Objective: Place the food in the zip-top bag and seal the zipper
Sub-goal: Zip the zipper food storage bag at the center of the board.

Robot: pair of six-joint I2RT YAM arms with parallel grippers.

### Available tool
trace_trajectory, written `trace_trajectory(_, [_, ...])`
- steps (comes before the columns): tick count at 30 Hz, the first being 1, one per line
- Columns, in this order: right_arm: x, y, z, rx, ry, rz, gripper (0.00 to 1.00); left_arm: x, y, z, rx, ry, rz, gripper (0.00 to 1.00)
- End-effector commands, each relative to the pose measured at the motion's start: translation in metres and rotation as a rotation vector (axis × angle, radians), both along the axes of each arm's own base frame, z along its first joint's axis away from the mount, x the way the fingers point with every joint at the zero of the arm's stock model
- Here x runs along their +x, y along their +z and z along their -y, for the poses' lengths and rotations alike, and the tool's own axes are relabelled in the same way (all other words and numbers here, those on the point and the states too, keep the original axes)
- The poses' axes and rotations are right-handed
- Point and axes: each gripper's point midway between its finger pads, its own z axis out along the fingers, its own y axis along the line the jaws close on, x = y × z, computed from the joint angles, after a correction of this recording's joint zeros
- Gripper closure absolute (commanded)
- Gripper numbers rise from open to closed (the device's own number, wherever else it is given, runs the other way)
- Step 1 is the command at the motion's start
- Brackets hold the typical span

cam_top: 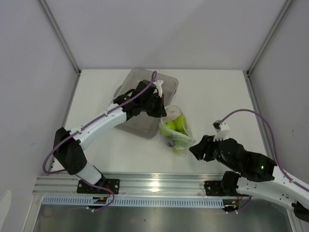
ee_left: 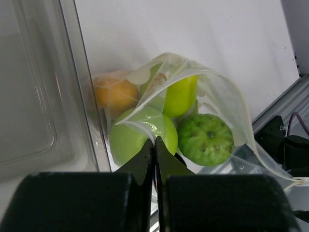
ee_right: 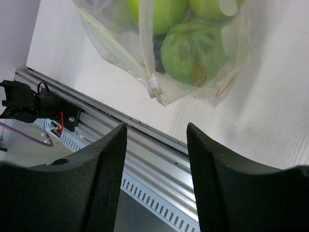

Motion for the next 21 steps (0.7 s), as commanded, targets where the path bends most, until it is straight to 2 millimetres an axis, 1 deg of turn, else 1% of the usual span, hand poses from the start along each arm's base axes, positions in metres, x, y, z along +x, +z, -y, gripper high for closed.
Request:
trace_trajectory(1, [0.002, -0.002, -0.012, 0.05, 0.024, 0.053, 0.46, 0.004, 0.004, -0.001, -0.047, 0.054, -0.006, 1.0])
trace_trajectory(3, [0.003, -0.002, -0.015, 0.068, 0.026, 0.065, 0.47, 0.005, 0.003, -0.001, -0.045, 0.056, -0.011, 0.99])
trace_trajectory(5, [0.006, -0.001, -0.013, 0.074, 0.008, 0.083, 0.47, 0.005, 0.0, -0.001, -0.038, 0.057, -0.015, 1.0])
trace_trajectory(8, [0.01, -0.007, -0.01, 0.034, -0.012, 0.097, 0.47, 0.006, 0.001, 0.0, -0.037, 0.053, -0.015, 0.99])
trace_trajectory(9, [0.012, -0.008, -0.009, 0.025, -0.024, 0.101, 0.45, 0.006, 0.0, 0.0, -0.034, 0.048, -0.016, 0.99])
trace_trajectory(10, [0.016, -0.01, -0.008, 0.015, -0.04, 0.116, 0.4, 0.006, 0.001, 0.0, -0.038, 0.049, -0.013, 0.99])
trace_trajectory(11, [0.02, -0.005, -0.011, 0.04, -0.054, 0.133, 0.39, 0.007, 0.001, 0.001, -0.039, 0.048, -0.014, 0.99])
trace_trajectory(13, [0.026, -0.011, -0.014, 0.035, -0.064, 0.169, 0.38, 0.007, 0.002, 0.002, -0.045, 0.045, -0.014, 0.99])
trace_trajectory(14, [0.03, -0.006, -0.018, 0.063, -0.073, 0.196, 0.37, 0.007, 0.003, 0.004, -0.05, 0.039, -0.015, 0.99])
trace_trajectory(15, [0.032, -0.015, -0.018, 0.043, -0.077, 0.206, 0.37, 0.006, 0.004, 0.005, -0.055, 0.037, -0.018, 0.99])
trace_trajectory(17, [0.038, -0.018, -0.016, 0.007, -0.093, 0.238, 0.38, 0.005, 0.003, 0.006, -0.058, 0.028, -0.023, 0.99])
trace_trajectory(21, [0.044, -0.016, -0.012, -0.012, -0.112, 0.281, 0.39, 0.004, 0.004, 0.005, -0.059, 0.022, -0.022, 0.99])
